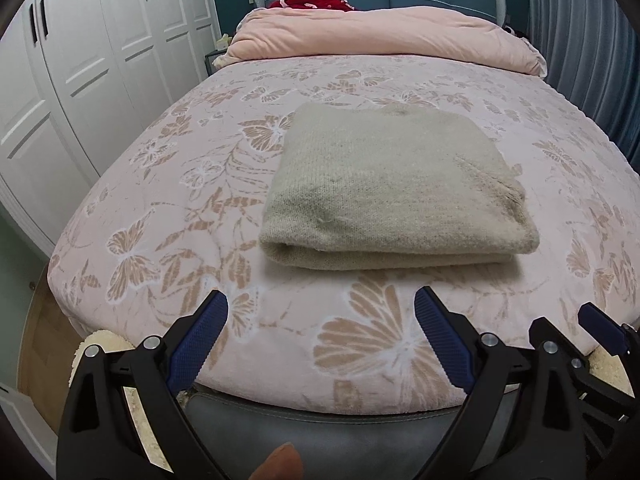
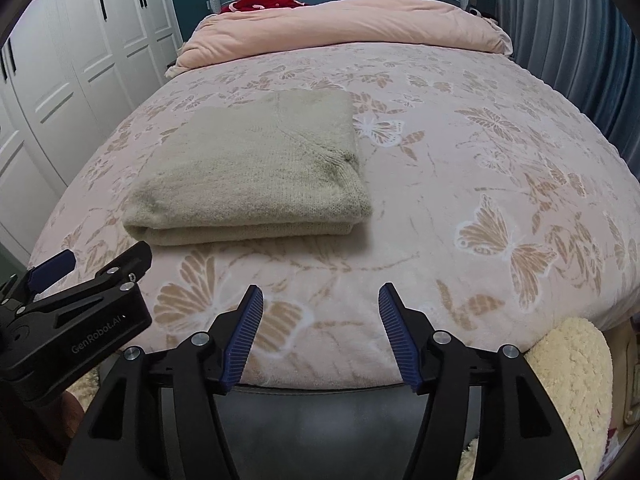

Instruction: Fold small clothes

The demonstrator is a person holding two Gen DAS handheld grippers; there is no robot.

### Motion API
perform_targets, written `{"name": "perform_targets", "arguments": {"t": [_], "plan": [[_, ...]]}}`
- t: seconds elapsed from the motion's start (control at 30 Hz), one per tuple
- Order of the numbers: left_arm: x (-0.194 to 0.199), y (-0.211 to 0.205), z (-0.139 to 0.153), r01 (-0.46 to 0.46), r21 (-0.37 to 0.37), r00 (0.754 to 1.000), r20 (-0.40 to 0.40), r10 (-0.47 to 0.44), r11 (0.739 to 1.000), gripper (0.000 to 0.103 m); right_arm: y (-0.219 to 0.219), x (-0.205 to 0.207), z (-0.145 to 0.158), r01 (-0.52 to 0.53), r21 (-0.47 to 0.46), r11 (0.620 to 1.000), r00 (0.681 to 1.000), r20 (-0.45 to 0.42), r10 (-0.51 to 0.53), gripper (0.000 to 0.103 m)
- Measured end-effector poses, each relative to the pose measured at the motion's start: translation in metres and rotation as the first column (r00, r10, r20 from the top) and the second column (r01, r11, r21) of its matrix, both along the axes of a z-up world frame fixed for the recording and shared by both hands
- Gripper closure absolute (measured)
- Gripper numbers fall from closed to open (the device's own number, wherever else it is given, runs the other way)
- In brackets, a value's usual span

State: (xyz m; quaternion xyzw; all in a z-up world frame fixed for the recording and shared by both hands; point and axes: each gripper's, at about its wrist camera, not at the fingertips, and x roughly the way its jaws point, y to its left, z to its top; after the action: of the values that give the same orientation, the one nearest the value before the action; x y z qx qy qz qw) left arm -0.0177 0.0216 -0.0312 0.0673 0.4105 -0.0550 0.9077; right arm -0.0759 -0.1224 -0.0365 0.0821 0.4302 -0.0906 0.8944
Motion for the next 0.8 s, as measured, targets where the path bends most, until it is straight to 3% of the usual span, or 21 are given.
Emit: {"name": "perform_targets", "arguments": {"t": [0.4, 0.8], "plan": [[-0.0039, -0.0029, 0.0034, -0.018, 0.045, 0.999, 0.030, 0.016, 0.999, 0.009, 0.0040, -0.0024, 0.0059, 0.004, -0.016, 1.000, 1.000, 0.013, -0.004, 0.043], [-0.0019, 0.0016, -0.0012, -0.037, 0.018, 0.999, 0.000, 0.037, 0.999, 0.008, 0.0046, -0.0028, 0.0059, 0.012, -0.030, 0.999, 1.000, 0.011, -0.012, 0.043]]}}
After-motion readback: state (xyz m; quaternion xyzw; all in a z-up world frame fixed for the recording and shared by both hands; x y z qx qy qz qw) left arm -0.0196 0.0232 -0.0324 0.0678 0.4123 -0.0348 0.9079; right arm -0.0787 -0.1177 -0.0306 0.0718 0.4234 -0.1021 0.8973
